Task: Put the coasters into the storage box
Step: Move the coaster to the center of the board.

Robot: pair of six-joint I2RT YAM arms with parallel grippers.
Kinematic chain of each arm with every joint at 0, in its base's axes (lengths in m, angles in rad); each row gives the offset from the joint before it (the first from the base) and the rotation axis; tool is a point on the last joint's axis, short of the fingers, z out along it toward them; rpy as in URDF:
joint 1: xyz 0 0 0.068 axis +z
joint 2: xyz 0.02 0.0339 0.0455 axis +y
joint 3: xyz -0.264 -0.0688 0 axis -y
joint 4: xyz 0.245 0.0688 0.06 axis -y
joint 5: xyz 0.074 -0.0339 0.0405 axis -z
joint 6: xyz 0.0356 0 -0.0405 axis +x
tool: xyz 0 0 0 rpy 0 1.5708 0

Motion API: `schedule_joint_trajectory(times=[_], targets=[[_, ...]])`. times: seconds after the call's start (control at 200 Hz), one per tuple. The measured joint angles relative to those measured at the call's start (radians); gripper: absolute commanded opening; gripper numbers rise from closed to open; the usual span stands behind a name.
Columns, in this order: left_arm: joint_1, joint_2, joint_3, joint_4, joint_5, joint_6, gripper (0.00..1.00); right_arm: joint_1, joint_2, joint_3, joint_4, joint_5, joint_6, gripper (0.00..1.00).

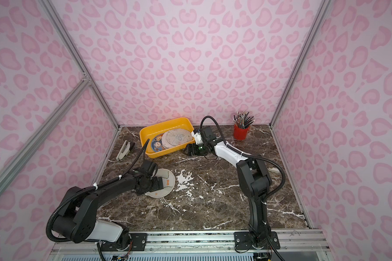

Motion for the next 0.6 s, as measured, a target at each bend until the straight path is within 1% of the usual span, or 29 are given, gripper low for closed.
schedule_joint_trajectory(times=[0.12, 0.2, 0.265, 0.37, 0.475, 0.6], targets=[[-0.058, 0.051, 0.053, -0.003, 0.016, 0.013, 0.97, 0.017, 0.001, -0.002, -0.010, 0.000, -0.007, 0.85], [-0.077, 0.066, 0.072, -0.019, 0.016, 0.025, 0.97, 0.029, 0.007, -0.002, -0.023, 0.002, -0.012, 0.85], [-0.082, 0.060, 0.075, -0.021, 0.024, 0.026, 0.98, 0.039, 0.015, -0.002, -0.040, 0.006, -0.019, 0.85], [-0.085, 0.017, 0.075, -0.028, 0.075, 0.031, 0.98, 0.058, 0.030, -0.008, -0.068, 0.013, -0.025, 0.83], [-0.053, -0.030, 0.075, -0.029, 0.075, 0.051, 0.98, 0.082, 0.043, -0.020, -0.090, 0.019, -0.026, 0.81], [0.011, -0.037, 0.079, -0.036, 0.072, 0.074, 0.97, 0.113, 0.057, -0.027, -0.107, 0.023, -0.021, 0.79]])
